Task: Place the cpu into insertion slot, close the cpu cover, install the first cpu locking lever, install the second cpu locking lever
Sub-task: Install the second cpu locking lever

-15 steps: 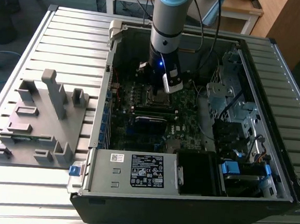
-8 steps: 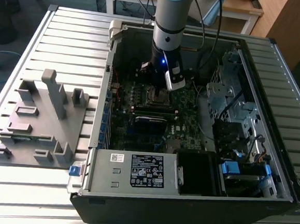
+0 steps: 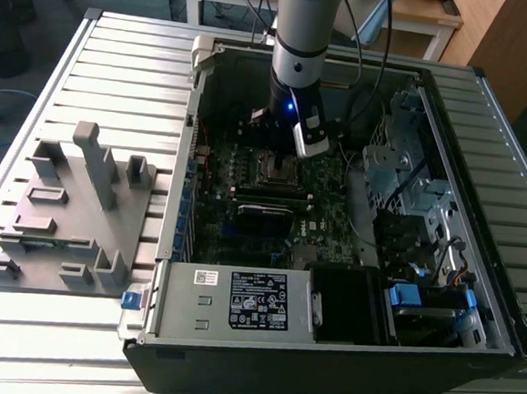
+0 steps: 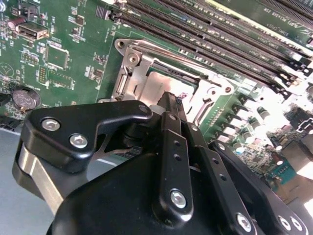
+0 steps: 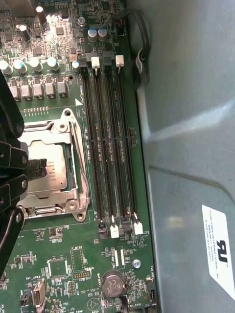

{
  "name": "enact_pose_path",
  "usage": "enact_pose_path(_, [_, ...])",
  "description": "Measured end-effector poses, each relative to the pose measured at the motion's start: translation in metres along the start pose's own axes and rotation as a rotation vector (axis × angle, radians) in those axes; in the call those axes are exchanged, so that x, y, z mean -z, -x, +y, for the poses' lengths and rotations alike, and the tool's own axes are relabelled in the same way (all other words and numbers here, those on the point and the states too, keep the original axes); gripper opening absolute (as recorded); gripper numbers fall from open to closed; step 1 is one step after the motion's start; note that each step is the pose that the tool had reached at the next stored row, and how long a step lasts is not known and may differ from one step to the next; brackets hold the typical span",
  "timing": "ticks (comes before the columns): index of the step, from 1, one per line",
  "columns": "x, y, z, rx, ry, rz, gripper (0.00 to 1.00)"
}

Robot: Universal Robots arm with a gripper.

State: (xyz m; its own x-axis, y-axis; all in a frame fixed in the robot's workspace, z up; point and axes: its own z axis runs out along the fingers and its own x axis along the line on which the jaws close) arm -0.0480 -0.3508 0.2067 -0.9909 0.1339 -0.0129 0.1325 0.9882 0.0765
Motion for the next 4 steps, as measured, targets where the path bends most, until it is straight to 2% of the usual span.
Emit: enact_pose_path(4, [0.0,0.0005,0.0001,0.0,0.0,0.0,0.1])
